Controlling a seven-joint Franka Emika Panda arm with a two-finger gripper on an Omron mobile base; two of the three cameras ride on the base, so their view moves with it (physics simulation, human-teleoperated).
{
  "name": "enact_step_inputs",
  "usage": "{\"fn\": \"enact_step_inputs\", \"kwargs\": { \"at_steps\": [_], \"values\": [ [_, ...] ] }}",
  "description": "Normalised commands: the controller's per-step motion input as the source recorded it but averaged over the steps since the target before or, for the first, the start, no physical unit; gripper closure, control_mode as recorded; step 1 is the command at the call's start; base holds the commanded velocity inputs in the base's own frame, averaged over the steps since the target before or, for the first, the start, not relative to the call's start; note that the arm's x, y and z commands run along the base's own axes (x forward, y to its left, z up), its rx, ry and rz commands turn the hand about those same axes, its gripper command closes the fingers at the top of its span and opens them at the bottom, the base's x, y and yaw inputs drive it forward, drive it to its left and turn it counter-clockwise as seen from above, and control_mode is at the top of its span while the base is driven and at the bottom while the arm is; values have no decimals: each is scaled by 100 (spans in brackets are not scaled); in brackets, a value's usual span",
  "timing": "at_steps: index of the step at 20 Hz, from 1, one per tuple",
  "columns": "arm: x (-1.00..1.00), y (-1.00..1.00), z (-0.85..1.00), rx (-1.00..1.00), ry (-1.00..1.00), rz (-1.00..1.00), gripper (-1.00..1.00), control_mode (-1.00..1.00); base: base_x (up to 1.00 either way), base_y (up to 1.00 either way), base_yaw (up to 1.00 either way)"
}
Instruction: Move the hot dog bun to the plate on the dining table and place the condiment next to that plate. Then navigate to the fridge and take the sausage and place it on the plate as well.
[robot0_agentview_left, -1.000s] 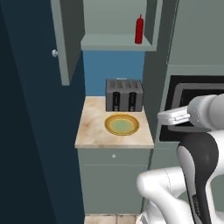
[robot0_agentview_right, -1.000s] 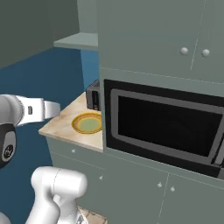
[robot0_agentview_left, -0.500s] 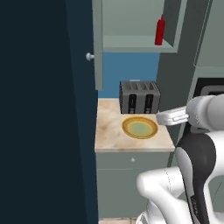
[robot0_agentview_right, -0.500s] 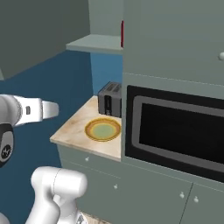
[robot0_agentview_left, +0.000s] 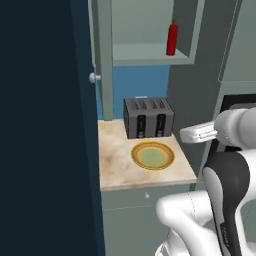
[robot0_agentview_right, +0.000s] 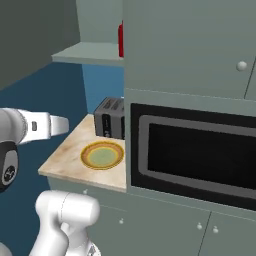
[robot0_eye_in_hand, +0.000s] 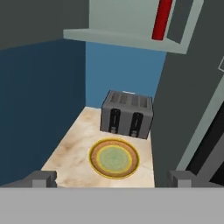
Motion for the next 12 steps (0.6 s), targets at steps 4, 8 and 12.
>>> {"fn": "enact_step_inputs", "kwargs": {
  "at_steps": [4, 8, 12],
  "values": [
    [0, 0, 0, 0, 0, 0, -100, 100, 34, 43, -31],
    [0, 0, 0, 0, 0, 0, -100, 100, 53, 40, -24],
    [0, 0, 0, 0, 0, 0, -100, 100, 59, 3, -6]
  ]
}}
